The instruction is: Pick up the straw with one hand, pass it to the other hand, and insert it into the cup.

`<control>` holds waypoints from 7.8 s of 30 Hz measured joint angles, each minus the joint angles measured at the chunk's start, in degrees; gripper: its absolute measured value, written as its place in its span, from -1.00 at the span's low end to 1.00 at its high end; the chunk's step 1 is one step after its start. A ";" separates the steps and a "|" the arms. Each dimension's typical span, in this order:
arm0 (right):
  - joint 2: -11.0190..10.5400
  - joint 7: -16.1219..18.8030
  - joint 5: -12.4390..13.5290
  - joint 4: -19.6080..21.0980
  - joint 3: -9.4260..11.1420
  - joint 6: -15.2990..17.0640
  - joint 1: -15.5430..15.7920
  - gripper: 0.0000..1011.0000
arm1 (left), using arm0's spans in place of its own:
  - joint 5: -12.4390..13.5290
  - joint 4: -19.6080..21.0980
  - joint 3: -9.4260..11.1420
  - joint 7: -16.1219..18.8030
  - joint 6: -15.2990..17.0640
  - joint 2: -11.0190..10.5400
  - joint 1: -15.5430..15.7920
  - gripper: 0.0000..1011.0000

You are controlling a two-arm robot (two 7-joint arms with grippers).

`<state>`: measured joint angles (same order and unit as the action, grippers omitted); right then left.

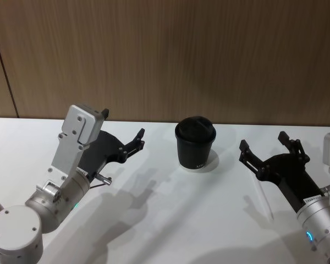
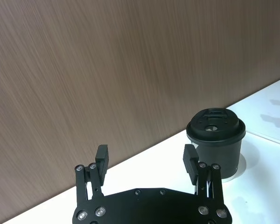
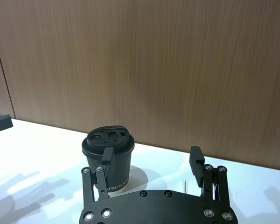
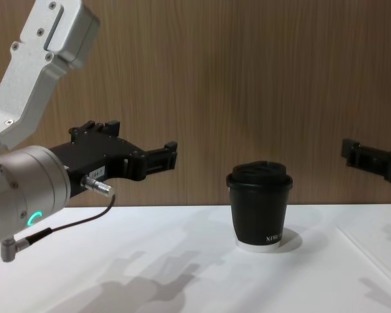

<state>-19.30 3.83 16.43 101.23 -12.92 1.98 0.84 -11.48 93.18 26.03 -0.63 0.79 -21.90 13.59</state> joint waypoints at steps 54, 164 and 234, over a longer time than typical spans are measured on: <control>0.19 -2.55 -3.84 0.52 0.69 18.92 0.67 0.98 | 0.00 0.00 0.00 0.00 0.00 0.00 0.00 0.98; 4.80 -1.28 -6.53 -2.42 3.59 31.87 -0.64 0.90 | 0.01 0.00 0.00 0.00 0.00 0.00 0.00 0.98; 4.94 -1.10 -6.74 -2.54 3.59 31.78 -0.67 -1.00 | 0.00 0.00 0.00 0.00 0.00 0.00 0.00 0.98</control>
<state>-14.36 2.72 9.69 98.69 -9.33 33.76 0.17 -11.48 93.18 26.02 -0.63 0.79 -21.90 13.59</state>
